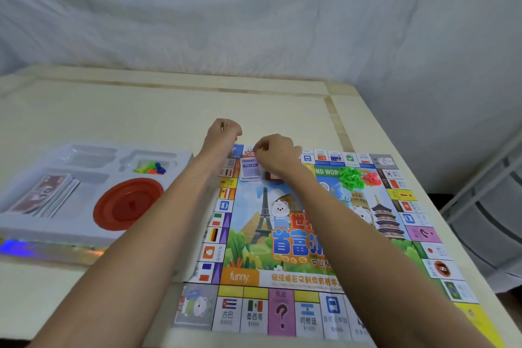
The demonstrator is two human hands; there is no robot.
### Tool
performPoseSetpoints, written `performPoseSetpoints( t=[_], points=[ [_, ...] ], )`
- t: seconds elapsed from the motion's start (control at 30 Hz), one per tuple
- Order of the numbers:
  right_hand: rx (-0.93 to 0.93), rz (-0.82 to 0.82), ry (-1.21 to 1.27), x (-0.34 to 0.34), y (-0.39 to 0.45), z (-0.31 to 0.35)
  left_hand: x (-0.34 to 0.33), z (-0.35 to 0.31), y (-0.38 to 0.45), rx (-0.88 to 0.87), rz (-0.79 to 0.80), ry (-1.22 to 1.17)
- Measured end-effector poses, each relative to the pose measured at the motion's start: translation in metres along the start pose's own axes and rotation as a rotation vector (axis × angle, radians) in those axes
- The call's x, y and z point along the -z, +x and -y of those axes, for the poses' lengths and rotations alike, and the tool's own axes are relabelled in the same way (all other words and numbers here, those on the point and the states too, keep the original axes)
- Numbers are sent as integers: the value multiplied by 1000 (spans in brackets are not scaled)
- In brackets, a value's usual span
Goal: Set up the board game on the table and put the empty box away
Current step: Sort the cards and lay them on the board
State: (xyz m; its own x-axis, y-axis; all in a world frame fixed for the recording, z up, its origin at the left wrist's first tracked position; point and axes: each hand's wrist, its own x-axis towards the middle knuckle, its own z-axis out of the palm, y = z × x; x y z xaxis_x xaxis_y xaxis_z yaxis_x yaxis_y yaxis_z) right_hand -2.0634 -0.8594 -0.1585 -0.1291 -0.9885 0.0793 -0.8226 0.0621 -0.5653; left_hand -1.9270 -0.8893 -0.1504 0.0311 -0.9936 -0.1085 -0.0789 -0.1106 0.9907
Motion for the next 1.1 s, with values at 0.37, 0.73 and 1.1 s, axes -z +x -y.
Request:
performPoseSetpoints(
  t=[0.37,0.73,1.1],
  points=[
    [-8,-154,588,57,-92,-51,-40,16,-92,16,372,-451],
    [-143,-160,807,65,-137,-97,-69,30,-130,39,498,-354],
    [-110,-204,651,61,-139,-95,-74,33,-124,-207,220,-142]
  ],
)
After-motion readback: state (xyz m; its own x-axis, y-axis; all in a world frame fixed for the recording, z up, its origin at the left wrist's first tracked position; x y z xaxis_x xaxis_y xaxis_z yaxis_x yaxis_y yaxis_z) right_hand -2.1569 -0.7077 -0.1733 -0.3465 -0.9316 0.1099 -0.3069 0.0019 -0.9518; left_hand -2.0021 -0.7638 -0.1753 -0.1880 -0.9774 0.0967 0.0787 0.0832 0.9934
